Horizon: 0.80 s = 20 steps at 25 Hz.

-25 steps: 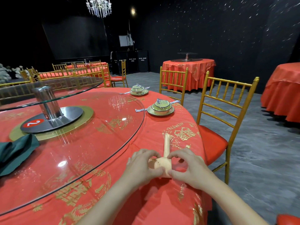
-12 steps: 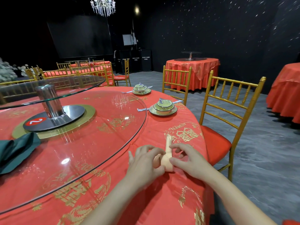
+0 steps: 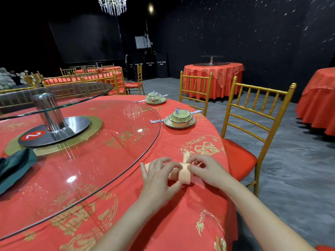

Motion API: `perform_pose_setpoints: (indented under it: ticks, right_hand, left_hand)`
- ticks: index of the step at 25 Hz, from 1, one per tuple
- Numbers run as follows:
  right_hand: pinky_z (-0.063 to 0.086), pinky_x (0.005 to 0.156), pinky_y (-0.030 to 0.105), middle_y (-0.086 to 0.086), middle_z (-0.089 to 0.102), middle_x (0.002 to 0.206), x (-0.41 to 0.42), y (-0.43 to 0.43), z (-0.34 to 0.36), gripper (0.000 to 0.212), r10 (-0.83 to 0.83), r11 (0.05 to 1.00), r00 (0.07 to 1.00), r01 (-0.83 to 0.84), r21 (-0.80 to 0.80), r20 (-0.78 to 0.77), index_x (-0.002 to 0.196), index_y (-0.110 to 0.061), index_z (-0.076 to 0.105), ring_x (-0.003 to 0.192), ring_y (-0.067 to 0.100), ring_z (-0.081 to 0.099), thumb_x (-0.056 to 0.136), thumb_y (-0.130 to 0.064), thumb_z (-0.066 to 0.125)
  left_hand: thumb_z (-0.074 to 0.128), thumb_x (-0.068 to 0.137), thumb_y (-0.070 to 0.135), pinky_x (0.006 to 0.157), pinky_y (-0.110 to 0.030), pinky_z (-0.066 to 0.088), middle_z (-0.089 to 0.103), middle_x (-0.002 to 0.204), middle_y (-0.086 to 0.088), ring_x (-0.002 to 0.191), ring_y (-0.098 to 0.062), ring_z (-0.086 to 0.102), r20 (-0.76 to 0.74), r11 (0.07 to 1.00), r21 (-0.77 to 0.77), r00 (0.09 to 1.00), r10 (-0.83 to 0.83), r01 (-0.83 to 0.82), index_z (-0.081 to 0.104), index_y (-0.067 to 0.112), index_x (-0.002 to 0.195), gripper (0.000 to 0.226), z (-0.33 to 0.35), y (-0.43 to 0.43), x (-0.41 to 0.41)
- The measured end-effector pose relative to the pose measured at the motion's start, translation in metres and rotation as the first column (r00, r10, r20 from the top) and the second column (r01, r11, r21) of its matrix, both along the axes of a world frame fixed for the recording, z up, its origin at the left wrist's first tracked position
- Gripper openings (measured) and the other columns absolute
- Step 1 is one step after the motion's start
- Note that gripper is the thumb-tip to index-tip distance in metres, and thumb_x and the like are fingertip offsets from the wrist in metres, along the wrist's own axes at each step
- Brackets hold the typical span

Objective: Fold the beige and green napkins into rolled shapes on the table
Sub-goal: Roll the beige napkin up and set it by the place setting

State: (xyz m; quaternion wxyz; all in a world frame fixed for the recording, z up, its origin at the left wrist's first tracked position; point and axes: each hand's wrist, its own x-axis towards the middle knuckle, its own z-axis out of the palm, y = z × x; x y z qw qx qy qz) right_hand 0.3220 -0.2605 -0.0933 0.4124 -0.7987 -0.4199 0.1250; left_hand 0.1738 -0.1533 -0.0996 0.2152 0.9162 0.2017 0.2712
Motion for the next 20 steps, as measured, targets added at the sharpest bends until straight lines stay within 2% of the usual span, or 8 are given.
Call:
perform_pose_setpoints:
  ticks: [3, 6, 8, 10, 12, 15, 17, 20]
  right_hand:
    - [0.049, 0.083, 0.044, -0.011, 0.066, 0.082, 0.008, 0.005, 0.000, 0.029, 0.029, 1.000, 0.999, -0.029, 0.000, -0.012, 0.080, -0.045, 0.065, 0.080, 0.009, 0.061, 0.062, -0.059, 0.048]
    - [0.049, 0.084, 0.035, -0.009, 0.066, 0.092, 0.011, 0.003, 0.000, 0.008, 0.045, 0.998, 0.999, -0.044, 0.053, -0.021, 0.082, -0.045, 0.064, 0.081, 0.008, 0.059, 0.078, -0.044, 0.058]
    - [0.046, 0.082, 0.020, -0.005, 0.058, 0.102, 0.008, -0.005, -0.002, 0.027, 0.071, 0.991, 0.996, -0.065, 0.115, -0.052, 0.096, -0.046, 0.059, 0.084, 0.006, 0.056, 0.073, -0.034, 0.066]
    - [0.043, 0.085, 0.014, -0.011, 0.051, 0.108, 0.006, -0.011, -0.008, 0.041, 0.110, 0.988, 0.994, -0.108, 0.112, -0.012, 0.100, -0.048, 0.055, 0.096, 0.001, 0.054, 0.067, -0.030, 0.070]
    - [0.044, 0.088, 0.018, -0.016, 0.048, 0.109, 0.006, -0.012, -0.012, 0.046, 0.116, 0.989, 0.993, -0.118, 0.086, 0.024, 0.100, -0.053, 0.052, 0.099, 0.001, 0.054, 0.067, -0.027, 0.071]
    - [0.043, 0.086, 0.019, -0.009, 0.051, 0.108, 0.015, -0.004, -0.012, 0.039, 0.071, 0.992, 0.997, -0.071, 0.103, 0.002, 0.097, -0.052, 0.054, 0.096, 0.005, 0.055, 0.075, -0.023, 0.064]
    - [0.040, 0.083, 0.017, -0.005, 0.053, 0.107, 0.022, 0.002, -0.011, 0.032, 0.043, 0.991, 0.999, -0.039, 0.127, -0.029, 0.093, -0.050, 0.057, 0.097, 0.007, 0.054, 0.084, -0.019, 0.059]
    - [0.041, 0.085, 0.021, -0.005, 0.054, 0.106, 0.029, 0.009, -0.014, 0.032, 0.046, 0.988, 0.998, -0.041, 0.147, -0.034, 0.092, -0.051, 0.058, 0.100, 0.008, 0.053, 0.090, -0.019, 0.053]
  left_hand:
    - [0.066, 0.079, 0.039, 0.111, -0.052, -0.009, 0.041, 0.123, 0.018, 0.126, -0.004, 0.026, -0.034, 1.000, -0.007, 0.999, 0.027, -0.027, 0.056, 0.047, 0.111, 0.033, 0.002, 0.002, 0.004]
    - [0.063, 0.082, 0.038, 0.113, -0.053, -0.007, 0.040, 0.121, 0.018, 0.126, -0.008, 0.026, -0.088, 0.995, -0.091, 0.996, 0.029, -0.037, 0.055, 0.050, 0.111, 0.032, 0.010, 0.008, 0.014]
    - [0.062, 0.084, 0.038, 0.113, -0.052, -0.007, 0.039, 0.118, 0.018, 0.127, -0.009, 0.027, -0.116, 0.990, -0.135, 0.993, 0.020, -0.035, 0.055, 0.050, 0.112, 0.031, 0.014, 0.012, 0.019]
    - [0.060, 0.086, 0.038, 0.112, -0.052, -0.007, 0.038, 0.117, 0.017, 0.128, -0.010, 0.026, -0.138, 0.984, -0.173, 0.990, 0.007, -0.031, 0.055, 0.051, 0.111, 0.029, 0.016, 0.016, 0.024]
    - [0.058, 0.088, 0.039, 0.112, -0.053, -0.007, 0.038, 0.124, 0.014, 0.130, -0.012, 0.024, -0.168, 0.978, -0.207, 0.986, -0.011, -0.025, 0.054, 0.051, 0.112, 0.028, 0.017, 0.020, 0.030]
    - [0.054, 0.090, 0.041, 0.112, -0.055, -0.002, 0.036, 0.138, 0.006, 0.135, -0.017, 0.021, -0.234, 0.976, -0.213, 0.972, -0.020, -0.031, 0.054, 0.051, 0.116, 0.028, 0.021, 0.028, 0.043]
    - [0.052, 0.091, 0.042, 0.112, -0.055, 0.000, 0.034, 0.141, 0.006, 0.135, -0.018, 0.021, -0.262, 0.972, -0.234, 0.965, -0.029, -0.034, 0.054, 0.051, 0.117, 0.028, 0.023, 0.032, 0.051]
    - [0.049, 0.092, 0.043, 0.111, -0.058, 0.000, 0.034, 0.142, 0.007, 0.136, -0.018, 0.022, -0.277, 0.957, -0.288, 0.960, -0.044, -0.039, 0.056, 0.052, 0.114, 0.025, 0.023, 0.039, 0.063]
